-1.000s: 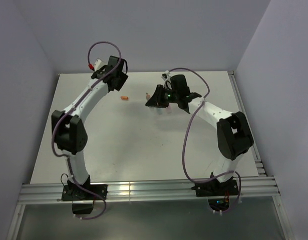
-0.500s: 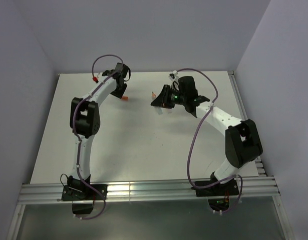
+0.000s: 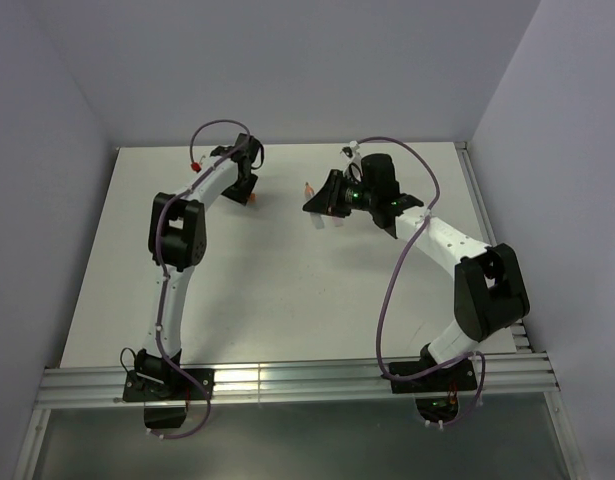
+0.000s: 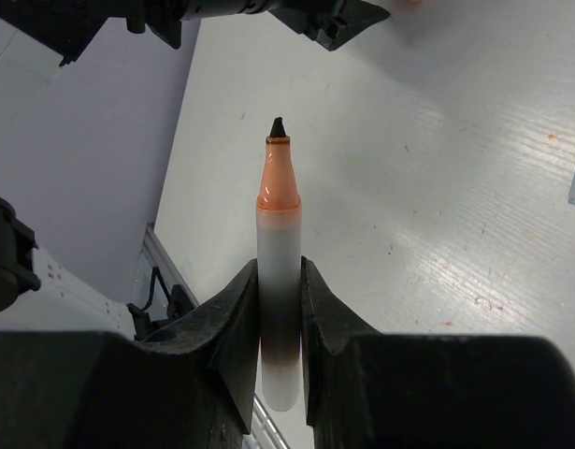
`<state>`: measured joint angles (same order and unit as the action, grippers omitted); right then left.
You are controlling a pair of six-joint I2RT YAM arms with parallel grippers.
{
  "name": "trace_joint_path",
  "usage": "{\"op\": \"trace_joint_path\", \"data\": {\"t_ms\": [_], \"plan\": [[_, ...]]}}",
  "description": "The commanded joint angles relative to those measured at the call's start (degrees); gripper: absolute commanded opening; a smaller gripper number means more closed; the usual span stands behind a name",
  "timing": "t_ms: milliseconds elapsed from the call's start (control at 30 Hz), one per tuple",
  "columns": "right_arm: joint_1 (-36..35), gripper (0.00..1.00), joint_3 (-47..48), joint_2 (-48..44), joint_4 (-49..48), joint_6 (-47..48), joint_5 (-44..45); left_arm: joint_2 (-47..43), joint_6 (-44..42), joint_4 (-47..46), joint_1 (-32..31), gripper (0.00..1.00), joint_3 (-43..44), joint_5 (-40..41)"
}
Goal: Insert the pens into the pen caps
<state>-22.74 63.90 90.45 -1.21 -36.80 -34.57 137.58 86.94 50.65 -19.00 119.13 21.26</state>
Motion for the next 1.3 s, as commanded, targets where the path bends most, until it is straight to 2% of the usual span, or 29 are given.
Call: {"op": "trace_joint_path", "data": {"t_ms": [0,133,533,633,800,933,967,1133,1233,1267], "plan": [[0.51,0.0,-0.71,-2.21,-3.18,-0.03,-1.38,1.28,1.13,0.67,-0.16,0.49,4.61,0.1],[0.77,0.0,-0.71,-2.12,-3.45,-0.12,-1.91,3.13,0.87,1.99,-0.16,0.49,7.78,-0.07],[0.77,0.0,-0.88,-1.95,-3.88,-0.12,-2.79,3.92,0.25,2.52,0.02,0.46,6.38,-0.6],[0.95,0.0,-0.88,-1.95,-3.71,-0.03,-2.79,4.54,-0.1,2.34,0.2,0.42,6.38,-1.21],[0.95,0.0,-0.88,-1.77,-3.88,-0.03,-3.14,5.16,-0.71,1.74,0.63,0.26,4.89,-1.92],[1.03,0.0,-0.71,-1.86,-3.53,0.32,-3.14,4.63,-1.59,-0.19,0.9,0.1,2.52,-3.41],[0.95,0.0,-0.53,-1.86,-3.45,0.41,-3.05,4.37,-1.86,-0.73,1.07,0.0,1.9,-4.28],[0.95,0.0,-0.09,-1.16,-2.48,1.02,-3.22,-0.72,-6.33,-4.94,1.34,0.0,-3.81,-5.87],[0.86,0.0,0.26,-0.9,-2.21,1.29,-3.93,-7.48,-10.11,-11.43,1.51,0.0,-11.53,-8.41],[0.77,0.0,0.35,-0.89,-2.21,1.29,-4.28,-9.68,-11.42,-17.11,1.78,0.0,-14.25,-9.55]]}}
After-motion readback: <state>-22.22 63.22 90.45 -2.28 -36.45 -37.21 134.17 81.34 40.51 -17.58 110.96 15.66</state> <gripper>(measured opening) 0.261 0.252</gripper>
